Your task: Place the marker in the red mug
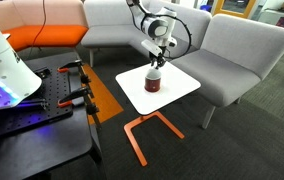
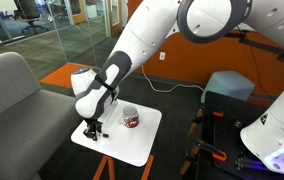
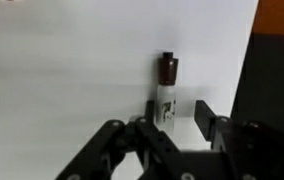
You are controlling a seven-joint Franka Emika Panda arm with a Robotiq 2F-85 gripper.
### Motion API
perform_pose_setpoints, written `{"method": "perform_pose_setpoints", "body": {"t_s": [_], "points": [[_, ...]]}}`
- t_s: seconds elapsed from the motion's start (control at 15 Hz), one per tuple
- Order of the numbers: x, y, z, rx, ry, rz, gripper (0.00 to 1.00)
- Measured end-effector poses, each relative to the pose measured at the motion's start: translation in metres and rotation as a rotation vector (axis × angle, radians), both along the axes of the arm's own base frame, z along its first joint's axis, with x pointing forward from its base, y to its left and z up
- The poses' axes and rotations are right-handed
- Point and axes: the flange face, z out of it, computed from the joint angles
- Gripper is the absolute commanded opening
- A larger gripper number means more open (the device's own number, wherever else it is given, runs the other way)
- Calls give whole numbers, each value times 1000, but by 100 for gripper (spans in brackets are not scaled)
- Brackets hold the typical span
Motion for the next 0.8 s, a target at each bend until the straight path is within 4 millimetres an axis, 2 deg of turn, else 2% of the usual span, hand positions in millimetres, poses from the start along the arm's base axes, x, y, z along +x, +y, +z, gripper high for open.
{"method": "perform_pose_setpoints", "body": {"t_s": [0.13,0.2,0.27,0.47,0.6,0.8], "points": [[2,-6,1,-3,0,-7,1],[3,-8,1,-5,-1,-10,0],[4,-9,3,-5,-3,-10,5],[12,-7,14,-16,-13,1,5],[20,-11,36,-51,33,23,5],[28,-29,81,-133,171,77,5]]}}
